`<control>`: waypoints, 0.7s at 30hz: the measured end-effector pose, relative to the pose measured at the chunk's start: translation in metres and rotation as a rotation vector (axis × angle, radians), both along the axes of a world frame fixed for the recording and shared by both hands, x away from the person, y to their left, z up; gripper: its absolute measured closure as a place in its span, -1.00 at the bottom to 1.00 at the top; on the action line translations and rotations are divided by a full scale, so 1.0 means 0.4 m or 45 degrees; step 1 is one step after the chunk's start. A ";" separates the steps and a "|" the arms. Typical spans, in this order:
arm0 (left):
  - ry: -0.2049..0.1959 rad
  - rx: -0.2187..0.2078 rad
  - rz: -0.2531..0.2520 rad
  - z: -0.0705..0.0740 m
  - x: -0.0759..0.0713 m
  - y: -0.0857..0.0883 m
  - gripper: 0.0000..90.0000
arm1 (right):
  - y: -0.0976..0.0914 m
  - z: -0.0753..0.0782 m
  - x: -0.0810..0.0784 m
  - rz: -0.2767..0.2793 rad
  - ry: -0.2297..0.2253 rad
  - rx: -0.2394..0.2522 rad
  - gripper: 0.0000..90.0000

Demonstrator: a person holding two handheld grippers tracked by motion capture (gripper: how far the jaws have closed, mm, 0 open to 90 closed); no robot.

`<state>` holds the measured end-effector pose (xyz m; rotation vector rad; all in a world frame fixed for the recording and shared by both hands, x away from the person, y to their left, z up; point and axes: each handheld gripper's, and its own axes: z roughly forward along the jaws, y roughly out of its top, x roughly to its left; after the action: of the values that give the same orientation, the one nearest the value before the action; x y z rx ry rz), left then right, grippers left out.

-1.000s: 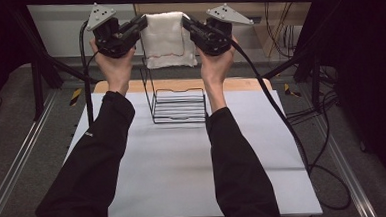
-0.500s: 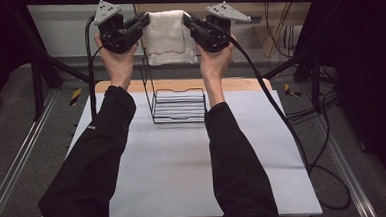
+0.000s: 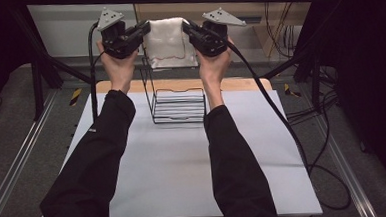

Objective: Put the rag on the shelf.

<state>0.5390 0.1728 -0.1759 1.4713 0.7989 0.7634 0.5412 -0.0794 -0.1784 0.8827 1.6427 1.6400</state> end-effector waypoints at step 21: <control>0.076 0.040 -0.029 -0.082 -0.006 -0.005 0.84 | -0.009 -0.076 -0.010 -0.001 0.070 -0.028 0.82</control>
<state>0.5365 0.1707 -0.2086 1.5346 0.8170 0.7207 0.5372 -0.0829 -0.2087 0.9250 1.6941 1.6068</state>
